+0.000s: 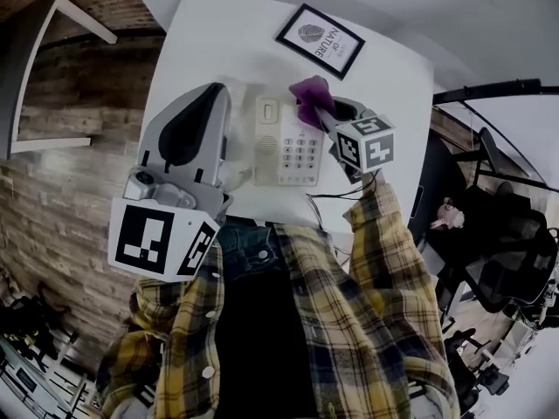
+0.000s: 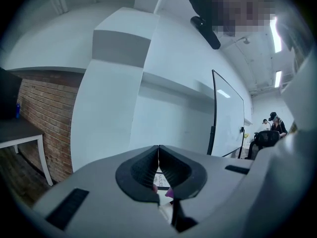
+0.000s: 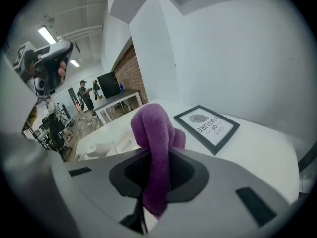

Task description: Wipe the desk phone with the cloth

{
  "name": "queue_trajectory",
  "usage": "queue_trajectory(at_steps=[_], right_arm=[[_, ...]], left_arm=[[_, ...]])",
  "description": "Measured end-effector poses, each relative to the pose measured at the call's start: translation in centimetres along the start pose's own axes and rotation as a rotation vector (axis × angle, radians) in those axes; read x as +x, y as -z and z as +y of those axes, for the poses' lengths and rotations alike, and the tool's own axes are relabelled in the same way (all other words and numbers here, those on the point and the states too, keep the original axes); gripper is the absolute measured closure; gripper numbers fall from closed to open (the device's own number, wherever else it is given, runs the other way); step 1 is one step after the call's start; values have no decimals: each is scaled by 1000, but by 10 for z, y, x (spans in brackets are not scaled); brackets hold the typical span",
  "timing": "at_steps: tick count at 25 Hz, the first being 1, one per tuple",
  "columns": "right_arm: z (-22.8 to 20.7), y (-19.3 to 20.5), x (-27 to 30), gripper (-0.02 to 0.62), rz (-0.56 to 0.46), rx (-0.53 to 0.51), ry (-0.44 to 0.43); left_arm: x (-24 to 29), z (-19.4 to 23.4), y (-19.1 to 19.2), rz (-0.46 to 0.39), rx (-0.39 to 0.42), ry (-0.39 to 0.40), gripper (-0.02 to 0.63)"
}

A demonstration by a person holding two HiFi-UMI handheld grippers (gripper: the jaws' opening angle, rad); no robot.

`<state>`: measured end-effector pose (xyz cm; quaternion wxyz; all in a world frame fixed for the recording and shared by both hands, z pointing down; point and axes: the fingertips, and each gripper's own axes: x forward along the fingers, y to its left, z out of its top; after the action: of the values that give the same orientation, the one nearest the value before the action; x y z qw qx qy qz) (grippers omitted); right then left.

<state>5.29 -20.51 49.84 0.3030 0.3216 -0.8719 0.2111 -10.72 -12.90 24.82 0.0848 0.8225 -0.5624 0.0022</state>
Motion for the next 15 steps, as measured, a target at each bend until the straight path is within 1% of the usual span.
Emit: queue_trajectory(at_steps=[2,5,10,15], right_arm=[[0,6,7,528,18,-2,0],[2,9,6,529,6,31,-8],[12,24,2,529,39,-10,-20],[23,39,-3,529,48,-9,-25]], left_arm=[[-2,2,1,1,-4,-10,591],[-3,3,2,3,-10,-15,591],[1,-2,4,7,-12,3,591],[7,-10,6,10,-14,29,591]])
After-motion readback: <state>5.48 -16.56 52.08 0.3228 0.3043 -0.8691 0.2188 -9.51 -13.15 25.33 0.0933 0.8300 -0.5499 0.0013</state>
